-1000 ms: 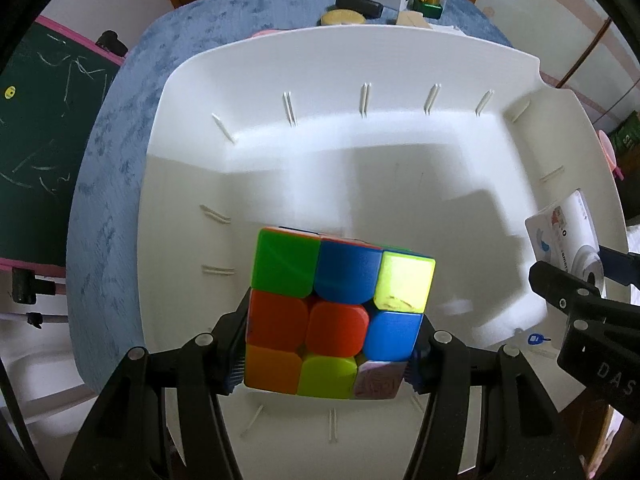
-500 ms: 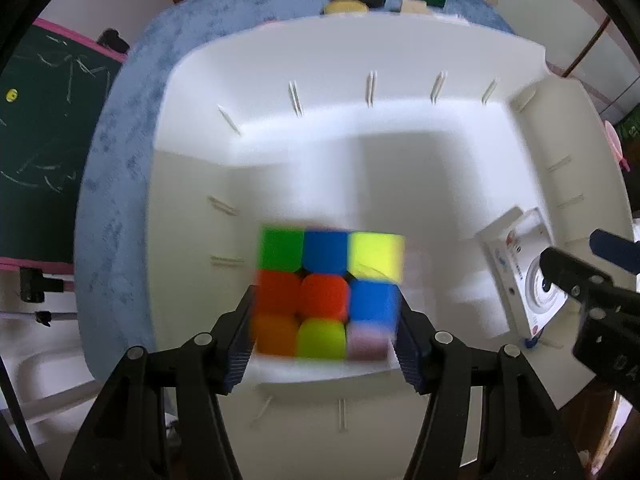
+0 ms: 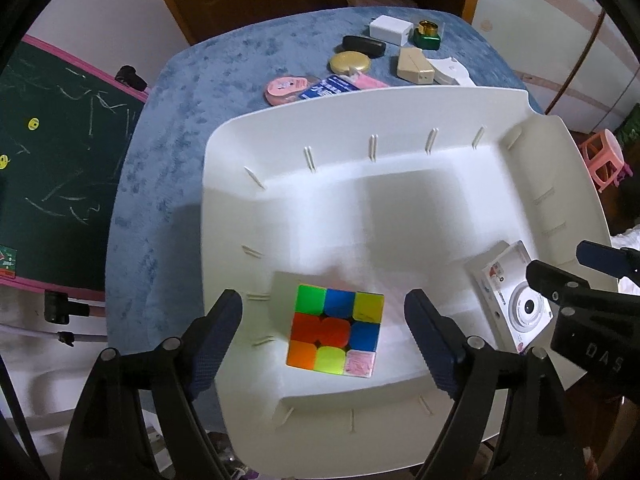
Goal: Organize rigid objects
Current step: 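Release the cube with the left tool while the right tool releases the lens toy into the tray, then grasp the pink correction tape with the left tool while the right tool grasps the white piece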
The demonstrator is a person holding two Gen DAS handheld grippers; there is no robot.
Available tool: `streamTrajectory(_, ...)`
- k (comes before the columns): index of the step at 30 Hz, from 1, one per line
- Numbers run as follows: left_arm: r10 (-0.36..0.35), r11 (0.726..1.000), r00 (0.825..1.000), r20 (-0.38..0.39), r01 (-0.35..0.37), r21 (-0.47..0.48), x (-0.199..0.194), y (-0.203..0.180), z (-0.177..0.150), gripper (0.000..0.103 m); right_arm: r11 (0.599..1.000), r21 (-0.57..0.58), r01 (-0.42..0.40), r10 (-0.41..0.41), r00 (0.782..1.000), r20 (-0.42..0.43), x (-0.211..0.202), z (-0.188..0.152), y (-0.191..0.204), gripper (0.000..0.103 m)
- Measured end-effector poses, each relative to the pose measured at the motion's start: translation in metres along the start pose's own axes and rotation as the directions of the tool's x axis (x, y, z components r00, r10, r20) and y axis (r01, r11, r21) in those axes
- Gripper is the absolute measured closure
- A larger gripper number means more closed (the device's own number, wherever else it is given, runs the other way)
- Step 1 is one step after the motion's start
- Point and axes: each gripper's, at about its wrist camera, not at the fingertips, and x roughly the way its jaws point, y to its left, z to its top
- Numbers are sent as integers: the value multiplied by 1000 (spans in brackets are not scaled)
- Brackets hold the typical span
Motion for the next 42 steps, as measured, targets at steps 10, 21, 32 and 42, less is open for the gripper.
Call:
streamTrajectory(10,23,1000,1000,11,-23,8,-12,6,22,17,999,39,-20,20,1000,14,-7,10,-17,40)
streamTrajectory(21,-23,999,995,94,19,44,-59,22,74,17,997,52,-54,49,994,96,-51,35,-35,40)
streamTrajectory(32,-34,997,964,264,16,70,-120,57,151,10,1000,27,-12,5,973,232,-113,97,-58,40)
streamTrajectory(42,-24,983,943,333,-39,180,-125,72,200,3,997,-8,80,-70,918,391,-158,167,-68,28)
